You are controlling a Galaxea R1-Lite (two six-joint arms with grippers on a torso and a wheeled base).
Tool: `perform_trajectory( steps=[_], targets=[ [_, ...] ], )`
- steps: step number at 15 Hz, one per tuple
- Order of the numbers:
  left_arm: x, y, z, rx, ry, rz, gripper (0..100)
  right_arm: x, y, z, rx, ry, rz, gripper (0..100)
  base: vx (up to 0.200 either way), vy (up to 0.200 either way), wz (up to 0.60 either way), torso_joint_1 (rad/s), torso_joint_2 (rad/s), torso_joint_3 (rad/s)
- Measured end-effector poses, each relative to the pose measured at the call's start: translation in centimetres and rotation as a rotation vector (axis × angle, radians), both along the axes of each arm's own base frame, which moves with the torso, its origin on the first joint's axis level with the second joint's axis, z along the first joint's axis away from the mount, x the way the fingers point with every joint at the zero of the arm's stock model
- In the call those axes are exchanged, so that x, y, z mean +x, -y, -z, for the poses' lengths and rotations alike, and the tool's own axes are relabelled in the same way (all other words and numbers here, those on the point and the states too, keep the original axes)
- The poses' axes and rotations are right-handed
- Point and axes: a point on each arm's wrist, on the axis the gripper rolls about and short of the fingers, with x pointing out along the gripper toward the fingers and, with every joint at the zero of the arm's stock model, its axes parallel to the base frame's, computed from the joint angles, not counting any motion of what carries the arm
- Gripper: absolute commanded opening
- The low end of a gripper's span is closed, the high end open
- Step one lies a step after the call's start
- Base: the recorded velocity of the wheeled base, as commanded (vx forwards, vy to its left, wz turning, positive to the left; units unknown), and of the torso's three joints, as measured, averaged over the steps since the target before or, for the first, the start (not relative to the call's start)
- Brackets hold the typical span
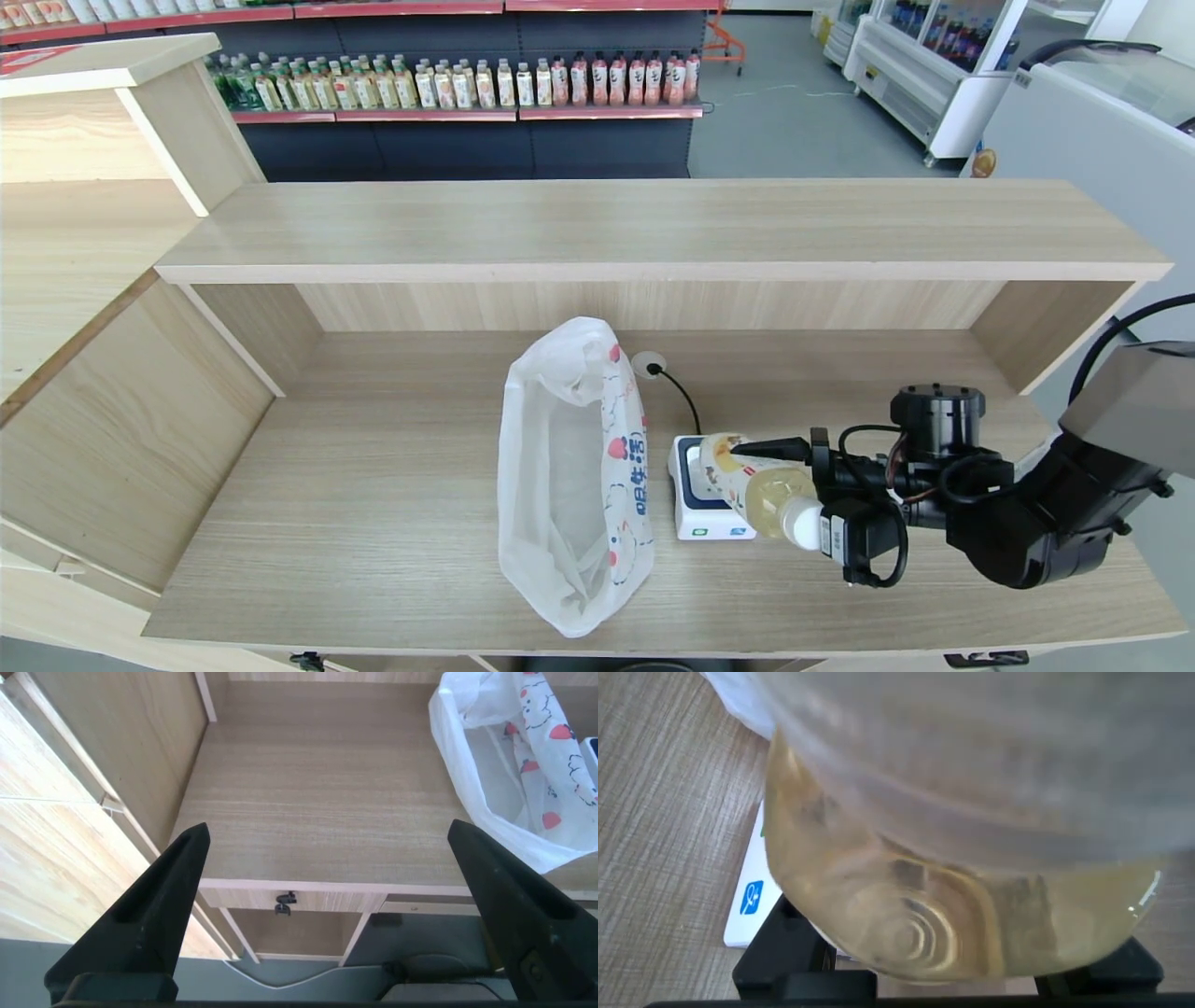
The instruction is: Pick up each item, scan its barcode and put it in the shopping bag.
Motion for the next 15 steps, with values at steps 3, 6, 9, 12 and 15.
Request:
perform_trajectory(
  steps=[3,6,9,12,15],
  targets=[
    [0.0,0.0,0.0,0.0,0.0,0.0,100,0.2,-0.1,0.3,-0.001,-0.002,-0.005,0,0.0,0.0,0.0,0.0,0.0,0.0],
    [0.0,0.0,0.0,0.0,0.0,0.0,100,0.2,0.0,0.3,0.003,-0.002,-0.014,0,0.0,0.0,0.0,0.0,0.0,0.0],
    [0.0,0.0,0.0,0.0,0.0,0.0,100,0.0,0.1,0.2,0.011,-0.009,-0.028,0,0.0,0.0,0.0,0.0,0.0,0.0],
    [0.0,0.0,0.0,0.0,0.0,0.0,100,-1.9,2.0,0.2,0.023,-0.083,0.007,0,0.0,0.0,0.0,0.0,0.0,0.0],
    [0.0,0.0,0.0,0.0,0.0,0.0,100,-4.6,4.5,-1.6,0.084,-0.199,0.101,0,0.0,0.0,0.0,0.0,0.0,0.0]
  ],
)
